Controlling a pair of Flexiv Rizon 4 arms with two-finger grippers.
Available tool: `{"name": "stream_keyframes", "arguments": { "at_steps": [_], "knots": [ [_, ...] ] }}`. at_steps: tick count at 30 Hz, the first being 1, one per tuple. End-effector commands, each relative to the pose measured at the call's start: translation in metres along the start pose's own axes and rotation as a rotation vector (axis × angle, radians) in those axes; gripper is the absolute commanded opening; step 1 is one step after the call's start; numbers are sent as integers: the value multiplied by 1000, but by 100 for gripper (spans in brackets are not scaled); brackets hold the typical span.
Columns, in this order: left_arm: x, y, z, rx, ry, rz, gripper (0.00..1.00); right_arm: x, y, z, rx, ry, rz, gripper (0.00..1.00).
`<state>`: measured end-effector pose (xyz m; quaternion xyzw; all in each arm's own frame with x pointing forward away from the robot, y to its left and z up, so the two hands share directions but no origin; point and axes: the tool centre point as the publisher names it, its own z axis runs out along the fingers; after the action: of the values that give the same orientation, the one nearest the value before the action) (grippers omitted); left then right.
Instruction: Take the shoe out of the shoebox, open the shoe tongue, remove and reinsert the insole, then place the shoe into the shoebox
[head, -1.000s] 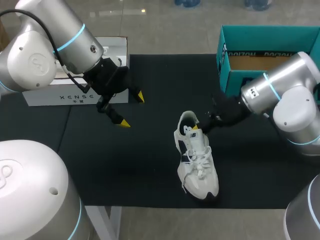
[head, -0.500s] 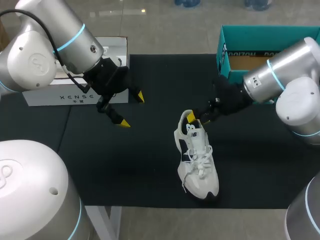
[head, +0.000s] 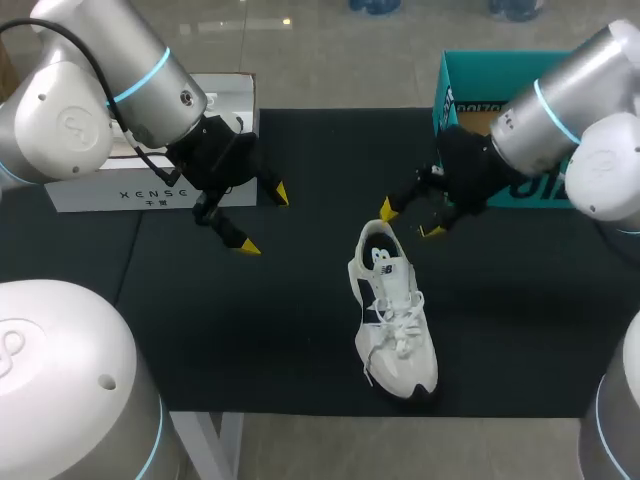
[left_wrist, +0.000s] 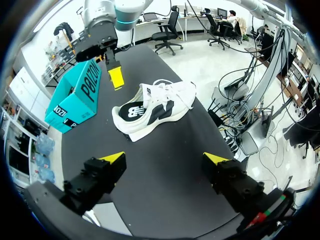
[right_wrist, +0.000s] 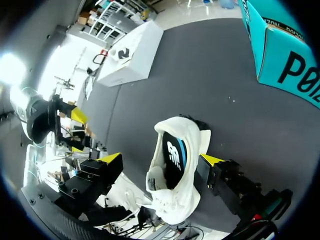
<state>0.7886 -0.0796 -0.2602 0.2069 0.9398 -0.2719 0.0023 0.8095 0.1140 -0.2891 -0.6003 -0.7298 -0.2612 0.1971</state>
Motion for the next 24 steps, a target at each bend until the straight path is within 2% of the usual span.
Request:
{"name": "stream_keyframes", "arguments": {
  "at_steps": [1, 4, 12, 13, 14, 15, 24],
  "knots": [
    [0, 0, 1, -4, 1, 0, 100, 8, 6, 4, 31, -210, 50, 100],
    [0, 0, 1, -4, 1, 0, 100, 10, 5, 5, 21, -235, 85, 100],
    [0, 0, 1, -4, 1, 0, 100, 14, 6, 9, 58, -280, 57, 100],
    [0, 0, 1, -4, 1, 0, 100, 14, 6, 9, 57, -286, 54, 65],
    [0, 0, 1, -4, 1, 0, 100, 14, 6, 9, 59, -285, 48, 38],
    [0, 0, 1, -4, 1, 0, 100, 14, 5, 10, 68, -280, 32, 1],
    [0, 0, 1, -4, 1, 0, 100, 9, -2, 25, 132, -312, 33, 0]
  ]
}}
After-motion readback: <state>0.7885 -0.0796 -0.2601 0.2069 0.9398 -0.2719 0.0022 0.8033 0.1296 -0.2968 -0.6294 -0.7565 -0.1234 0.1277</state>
